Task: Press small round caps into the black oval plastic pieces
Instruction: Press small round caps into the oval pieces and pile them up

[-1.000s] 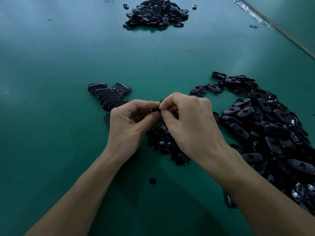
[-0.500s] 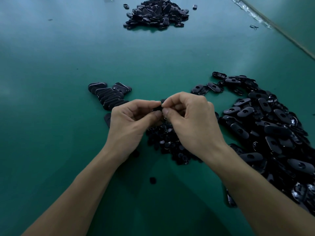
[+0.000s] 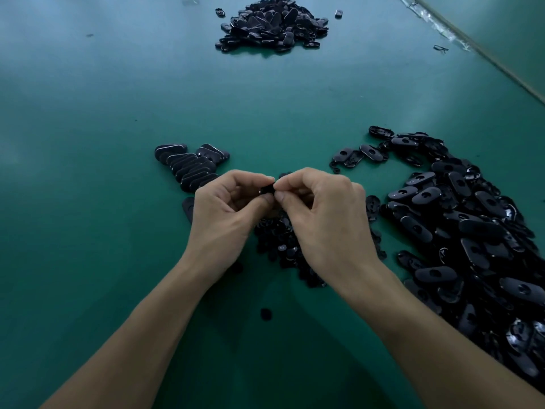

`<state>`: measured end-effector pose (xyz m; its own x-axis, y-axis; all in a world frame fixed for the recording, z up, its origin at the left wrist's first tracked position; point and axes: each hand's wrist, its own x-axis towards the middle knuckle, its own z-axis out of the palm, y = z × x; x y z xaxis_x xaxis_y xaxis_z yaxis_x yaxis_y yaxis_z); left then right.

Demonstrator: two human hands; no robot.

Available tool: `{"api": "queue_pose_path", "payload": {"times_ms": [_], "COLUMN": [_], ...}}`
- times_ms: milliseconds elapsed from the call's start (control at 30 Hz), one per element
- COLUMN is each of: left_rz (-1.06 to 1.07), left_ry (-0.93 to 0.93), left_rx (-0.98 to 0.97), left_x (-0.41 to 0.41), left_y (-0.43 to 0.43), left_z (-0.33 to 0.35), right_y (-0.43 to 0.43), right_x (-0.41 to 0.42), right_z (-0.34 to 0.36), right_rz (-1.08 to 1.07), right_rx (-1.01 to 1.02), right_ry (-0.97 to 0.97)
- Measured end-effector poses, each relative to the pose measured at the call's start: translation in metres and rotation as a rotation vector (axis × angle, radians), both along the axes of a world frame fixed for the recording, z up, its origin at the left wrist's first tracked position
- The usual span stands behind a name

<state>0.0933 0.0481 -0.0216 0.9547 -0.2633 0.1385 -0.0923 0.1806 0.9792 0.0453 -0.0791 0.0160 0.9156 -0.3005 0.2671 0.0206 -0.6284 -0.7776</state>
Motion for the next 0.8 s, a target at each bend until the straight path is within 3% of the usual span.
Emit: {"api": "queue_pose_path", "payload": {"times_ms": [500,800], "left_rz": [-0.015,-0.054], "left_ry": [0.074,0.069], "left_rx": [-0.057,-0.053], "left_x": [0.004,0.001], "left_y": [0.003,0.003], "left_z": [-0.001,0.002], "right_y": [-0.007,-0.036], "right_x": [-0.003,0.01], "right_z": [0.001,0.014], "right_rz": [0.078,0.255], "right_rx": [0.011,0.122], "right_ry": [-0.02,0.186]}}
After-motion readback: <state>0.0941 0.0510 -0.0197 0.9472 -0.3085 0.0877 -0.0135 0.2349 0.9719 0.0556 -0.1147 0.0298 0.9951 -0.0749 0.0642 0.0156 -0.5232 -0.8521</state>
